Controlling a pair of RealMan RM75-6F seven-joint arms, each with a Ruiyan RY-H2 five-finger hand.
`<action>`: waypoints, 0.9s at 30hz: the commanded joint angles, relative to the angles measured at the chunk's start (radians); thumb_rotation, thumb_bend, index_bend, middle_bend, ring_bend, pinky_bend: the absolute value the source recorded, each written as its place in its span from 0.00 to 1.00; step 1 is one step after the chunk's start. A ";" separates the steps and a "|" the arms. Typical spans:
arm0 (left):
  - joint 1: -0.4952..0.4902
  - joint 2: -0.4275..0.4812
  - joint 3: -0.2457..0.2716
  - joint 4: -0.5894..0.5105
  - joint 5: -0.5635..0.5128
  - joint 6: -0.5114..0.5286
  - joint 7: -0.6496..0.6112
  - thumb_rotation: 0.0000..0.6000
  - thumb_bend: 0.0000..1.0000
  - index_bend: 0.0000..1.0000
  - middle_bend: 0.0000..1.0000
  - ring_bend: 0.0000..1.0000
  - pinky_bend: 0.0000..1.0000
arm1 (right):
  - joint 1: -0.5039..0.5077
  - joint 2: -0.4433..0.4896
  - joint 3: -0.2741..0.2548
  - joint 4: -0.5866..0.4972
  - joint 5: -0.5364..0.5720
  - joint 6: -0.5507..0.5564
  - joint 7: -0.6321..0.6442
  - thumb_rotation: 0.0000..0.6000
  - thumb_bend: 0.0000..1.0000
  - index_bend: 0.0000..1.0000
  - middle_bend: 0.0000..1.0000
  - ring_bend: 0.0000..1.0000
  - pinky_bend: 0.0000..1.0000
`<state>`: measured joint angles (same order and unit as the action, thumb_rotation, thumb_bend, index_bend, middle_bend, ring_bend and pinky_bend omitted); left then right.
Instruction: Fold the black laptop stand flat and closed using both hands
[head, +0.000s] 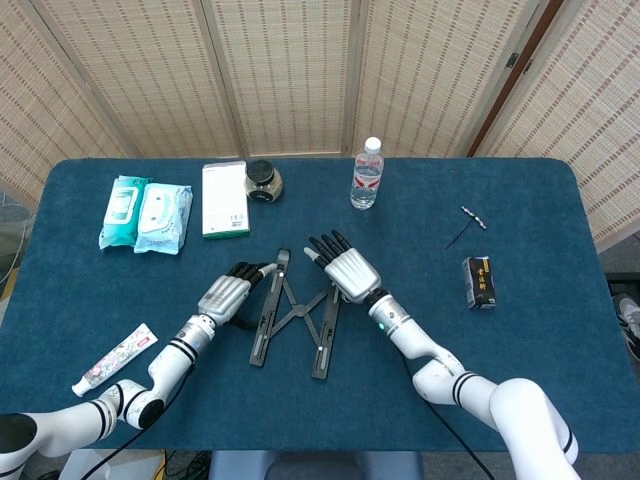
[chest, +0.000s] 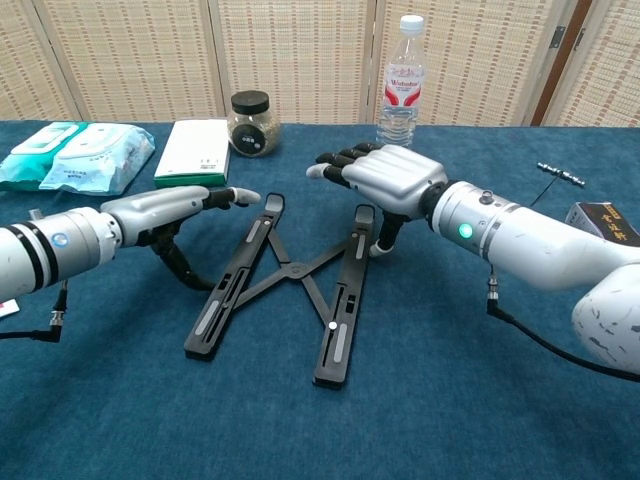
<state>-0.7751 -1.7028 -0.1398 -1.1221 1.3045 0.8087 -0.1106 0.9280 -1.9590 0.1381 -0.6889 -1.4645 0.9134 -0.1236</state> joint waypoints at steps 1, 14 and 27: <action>-0.002 0.000 -0.001 -0.004 0.000 -0.003 -0.004 1.00 0.15 0.00 0.08 0.08 0.00 | 0.002 -0.009 0.001 0.009 -0.004 0.010 0.011 1.00 0.00 0.00 0.00 0.00 0.00; -0.008 0.005 0.001 -0.021 -0.001 -0.011 -0.004 1.00 0.15 0.00 0.08 0.08 0.00 | 0.009 -0.046 -0.003 0.048 -0.018 0.033 0.050 1.00 0.00 0.00 0.00 0.00 0.00; -0.020 0.013 0.004 -0.048 0.006 -0.027 -0.006 1.00 0.15 0.00 0.08 0.09 0.00 | 0.026 -0.092 0.007 0.090 -0.029 0.066 0.096 1.00 0.00 0.00 0.00 0.00 0.00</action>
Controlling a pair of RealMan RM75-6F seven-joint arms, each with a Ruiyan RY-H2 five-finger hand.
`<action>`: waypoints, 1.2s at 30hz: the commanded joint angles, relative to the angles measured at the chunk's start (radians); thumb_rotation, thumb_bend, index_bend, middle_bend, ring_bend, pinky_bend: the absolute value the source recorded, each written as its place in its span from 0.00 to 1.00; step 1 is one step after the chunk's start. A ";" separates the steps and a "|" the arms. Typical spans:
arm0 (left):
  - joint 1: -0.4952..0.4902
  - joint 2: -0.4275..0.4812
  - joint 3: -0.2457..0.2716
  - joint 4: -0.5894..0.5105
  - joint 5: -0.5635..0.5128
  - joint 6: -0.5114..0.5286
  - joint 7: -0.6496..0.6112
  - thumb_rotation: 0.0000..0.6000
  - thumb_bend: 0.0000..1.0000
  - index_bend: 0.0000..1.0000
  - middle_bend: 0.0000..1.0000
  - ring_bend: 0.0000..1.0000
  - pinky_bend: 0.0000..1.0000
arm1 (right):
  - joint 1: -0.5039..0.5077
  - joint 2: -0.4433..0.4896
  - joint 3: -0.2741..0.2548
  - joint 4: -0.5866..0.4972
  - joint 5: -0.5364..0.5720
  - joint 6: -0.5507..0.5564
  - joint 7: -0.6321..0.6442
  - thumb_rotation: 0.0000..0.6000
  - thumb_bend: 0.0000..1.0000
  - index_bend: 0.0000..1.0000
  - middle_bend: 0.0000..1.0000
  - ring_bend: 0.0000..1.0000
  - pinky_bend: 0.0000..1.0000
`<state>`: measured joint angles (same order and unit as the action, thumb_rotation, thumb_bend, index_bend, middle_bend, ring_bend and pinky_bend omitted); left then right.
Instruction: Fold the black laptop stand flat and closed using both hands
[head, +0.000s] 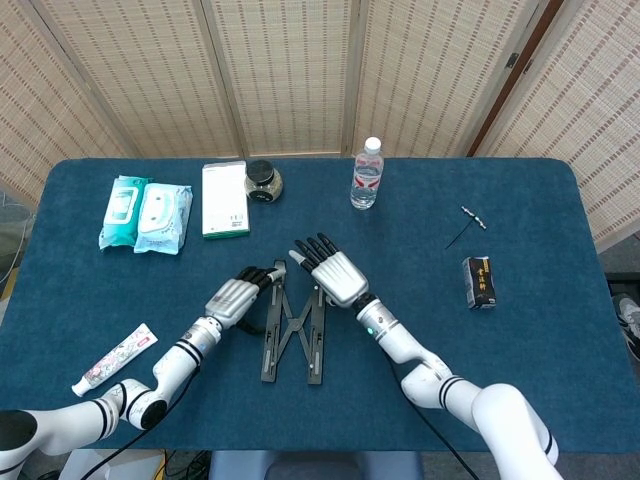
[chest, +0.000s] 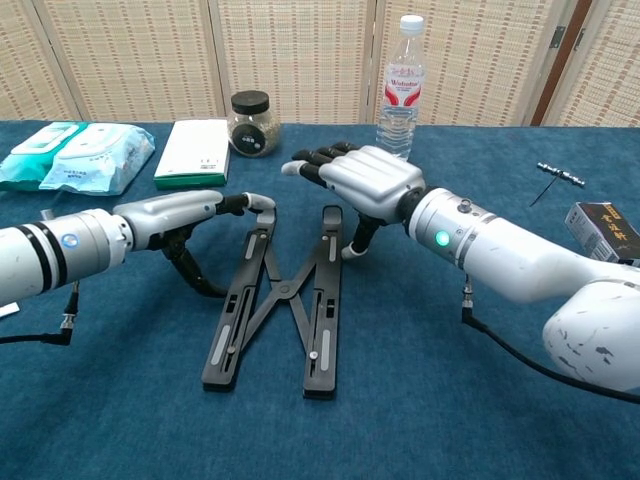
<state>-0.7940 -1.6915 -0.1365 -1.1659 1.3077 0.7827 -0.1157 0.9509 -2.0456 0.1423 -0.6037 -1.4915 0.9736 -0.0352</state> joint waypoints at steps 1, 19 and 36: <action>-0.003 0.004 0.002 -0.008 0.005 -0.002 0.000 1.00 0.15 0.00 0.08 0.08 0.00 | 0.004 -0.009 0.003 0.009 -0.003 0.010 0.013 1.00 0.00 0.00 0.00 0.00 0.00; -0.029 0.011 0.009 -0.049 0.020 -0.022 0.011 1.00 0.15 0.00 0.08 0.09 0.00 | 0.029 -0.074 0.004 0.083 -0.015 0.029 0.064 1.00 0.00 0.00 0.00 0.00 0.00; 0.000 0.080 0.010 -0.102 -0.005 0.028 0.062 1.00 0.15 0.00 0.08 0.09 0.00 | -0.001 0.056 -0.049 -0.059 -0.068 0.074 0.103 1.00 0.00 0.00 0.00 0.00 0.00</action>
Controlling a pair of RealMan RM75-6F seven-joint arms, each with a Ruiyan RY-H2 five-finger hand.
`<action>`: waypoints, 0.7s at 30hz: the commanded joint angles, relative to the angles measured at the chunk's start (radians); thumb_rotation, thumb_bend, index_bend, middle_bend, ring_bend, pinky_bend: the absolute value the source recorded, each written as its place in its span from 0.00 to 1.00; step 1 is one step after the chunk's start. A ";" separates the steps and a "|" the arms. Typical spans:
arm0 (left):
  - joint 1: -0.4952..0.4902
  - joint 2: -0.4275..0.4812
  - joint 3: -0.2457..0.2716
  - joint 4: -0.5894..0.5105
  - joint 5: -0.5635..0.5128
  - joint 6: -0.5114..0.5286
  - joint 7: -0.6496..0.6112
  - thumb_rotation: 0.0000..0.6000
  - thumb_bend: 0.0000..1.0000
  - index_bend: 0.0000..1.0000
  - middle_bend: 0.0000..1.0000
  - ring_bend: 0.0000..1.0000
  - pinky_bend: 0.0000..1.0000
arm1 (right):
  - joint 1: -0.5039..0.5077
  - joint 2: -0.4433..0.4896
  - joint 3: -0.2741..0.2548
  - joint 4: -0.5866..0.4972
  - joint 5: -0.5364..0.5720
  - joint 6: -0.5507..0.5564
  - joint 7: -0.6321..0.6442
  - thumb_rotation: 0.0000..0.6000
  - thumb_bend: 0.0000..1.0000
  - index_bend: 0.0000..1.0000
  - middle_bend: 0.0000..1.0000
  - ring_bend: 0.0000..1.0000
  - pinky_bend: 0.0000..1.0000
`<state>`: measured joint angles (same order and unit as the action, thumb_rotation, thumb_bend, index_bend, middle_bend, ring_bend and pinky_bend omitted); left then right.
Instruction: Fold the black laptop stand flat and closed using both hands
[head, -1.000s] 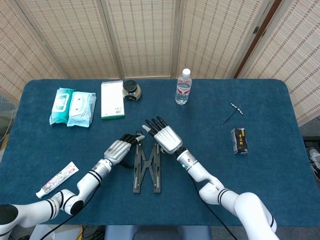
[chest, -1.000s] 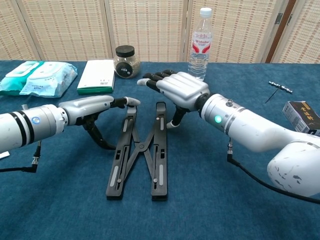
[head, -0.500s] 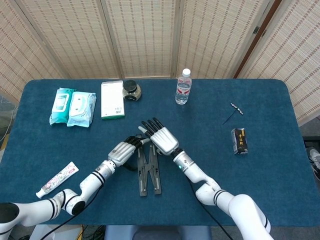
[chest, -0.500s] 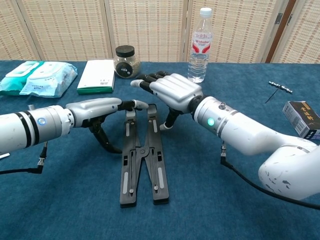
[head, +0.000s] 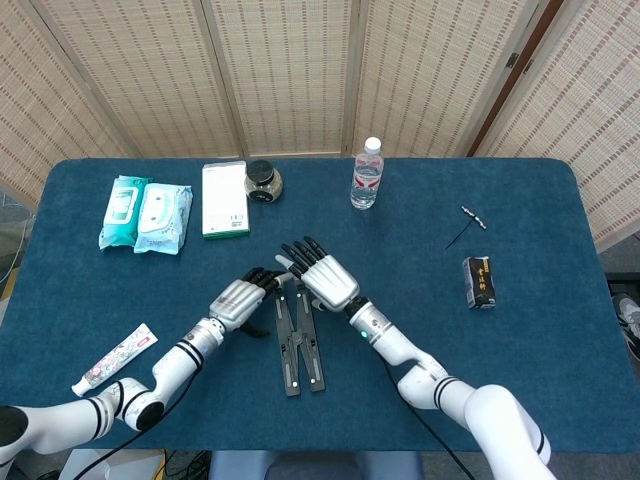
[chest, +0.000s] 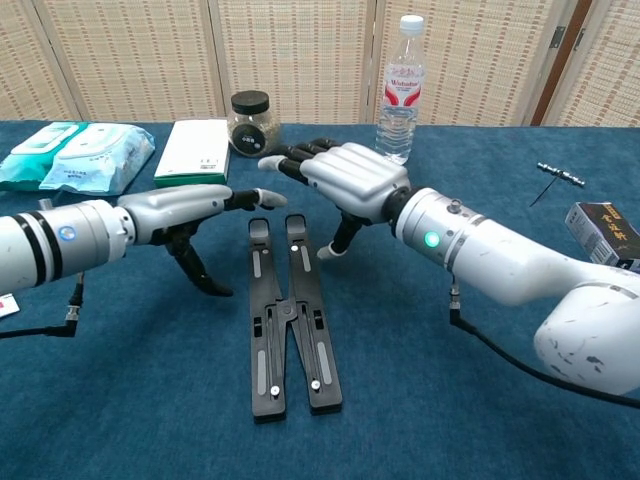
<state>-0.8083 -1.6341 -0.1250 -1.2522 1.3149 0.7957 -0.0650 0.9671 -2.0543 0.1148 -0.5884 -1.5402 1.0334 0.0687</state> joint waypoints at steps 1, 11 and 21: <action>0.023 0.037 -0.002 -0.027 -0.020 0.024 0.018 1.00 0.15 0.00 0.08 0.09 0.00 | -0.024 0.103 -0.030 -0.124 -0.027 0.019 -0.002 1.00 0.00 0.00 0.00 0.00 0.00; 0.117 0.162 -0.009 -0.136 -0.112 0.123 0.089 1.00 0.15 0.00 0.08 0.08 0.00 | -0.006 0.484 -0.088 -0.653 -0.077 -0.083 -0.029 1.00 0.00 0.00 0.00 0.00 0.00; 0.199 0.252 -0.009 -0.221 -0.160 0.216 0.135 1.00 0.15 0.00 0.08 0.08 0.00 | 0.121 0.604 -0.138 -0.797 -0.176 -0.267 -0.015 1.00 0.00 0.00 0.00 0.00 0.00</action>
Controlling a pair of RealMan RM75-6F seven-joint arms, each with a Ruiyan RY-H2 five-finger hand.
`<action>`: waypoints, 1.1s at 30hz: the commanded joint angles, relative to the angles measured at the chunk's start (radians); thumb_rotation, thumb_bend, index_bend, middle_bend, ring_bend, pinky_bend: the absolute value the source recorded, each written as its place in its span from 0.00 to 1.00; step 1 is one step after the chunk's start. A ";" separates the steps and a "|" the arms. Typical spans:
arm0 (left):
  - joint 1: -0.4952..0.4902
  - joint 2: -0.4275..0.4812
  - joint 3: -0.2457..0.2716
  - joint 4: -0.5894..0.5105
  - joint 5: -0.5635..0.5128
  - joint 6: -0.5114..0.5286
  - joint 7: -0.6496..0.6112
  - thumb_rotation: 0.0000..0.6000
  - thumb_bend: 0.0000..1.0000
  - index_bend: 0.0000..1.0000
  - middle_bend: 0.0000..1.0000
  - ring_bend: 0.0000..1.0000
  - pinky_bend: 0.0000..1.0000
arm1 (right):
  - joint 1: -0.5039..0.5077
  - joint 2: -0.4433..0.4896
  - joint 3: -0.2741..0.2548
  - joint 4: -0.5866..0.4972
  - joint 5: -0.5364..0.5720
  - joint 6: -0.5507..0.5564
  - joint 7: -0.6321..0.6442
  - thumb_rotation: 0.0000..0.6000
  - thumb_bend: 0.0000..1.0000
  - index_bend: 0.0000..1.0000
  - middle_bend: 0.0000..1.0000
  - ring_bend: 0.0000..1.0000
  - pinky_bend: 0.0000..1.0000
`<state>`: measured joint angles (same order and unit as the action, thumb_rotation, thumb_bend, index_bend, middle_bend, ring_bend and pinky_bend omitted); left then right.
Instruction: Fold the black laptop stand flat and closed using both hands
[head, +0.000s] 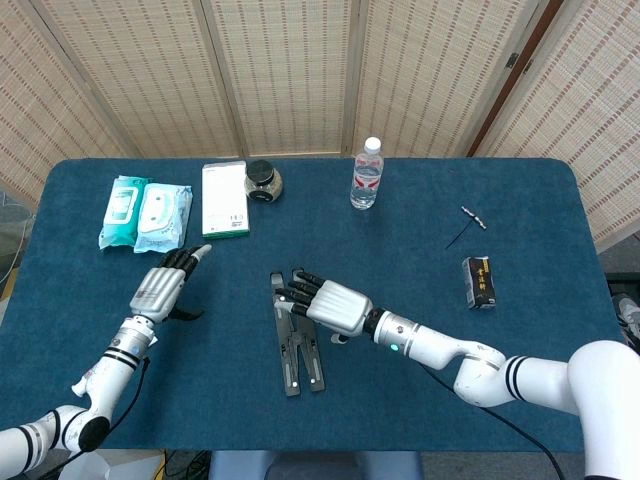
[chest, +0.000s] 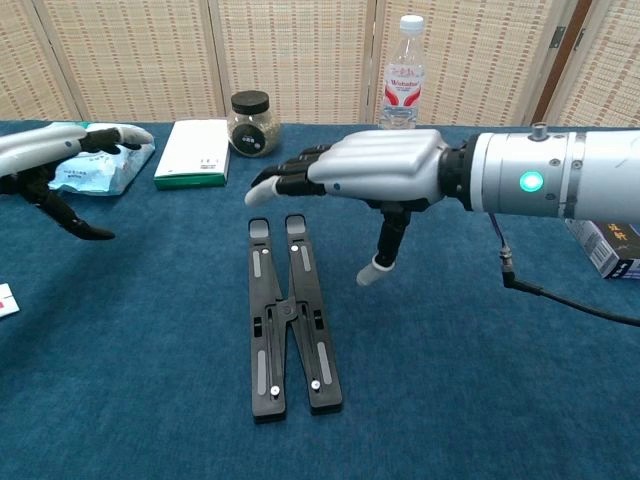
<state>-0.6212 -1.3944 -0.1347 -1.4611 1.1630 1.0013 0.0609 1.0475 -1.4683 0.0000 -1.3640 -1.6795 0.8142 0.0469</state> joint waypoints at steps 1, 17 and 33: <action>0.018 0.019 0.002 -0.019 -0.011 0.016 0.012 1.00 0.15 0.00 0.08 0.09 0.00 | 0.057 0.018 -0.029 -0.023 -0.048 -0.070 0.009 1.00 0.01 0.00 0.00 0.00 0.00; 0.060 0.037 0.002 -0.024 0.004 0.032 -0.030 1.00 0.15 0.00 0.08 0.08 0.00 | 0.171 -0.067 -0.101 0.082 -0.155 -0.153 0.050 1.00 0.01 0.00 0.00 0.00 0.00; 0.078 0.031 -0.006 0.003 0.017 0.025 -0.077 1.00 0.15 0.00 0.08 0.08 0.00 | 0.228 -0.183 -0.119 0.227 -0.163 -0.148 0.139 1.00 0.12 0.00 0.04 0.00 0.00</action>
<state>-0.5438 -1.3640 -0.1404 -1.4583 1.1792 1.0263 -0.0159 1.2715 -1.6459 -0.1174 -1.1422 -1.8424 0.6640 0.1816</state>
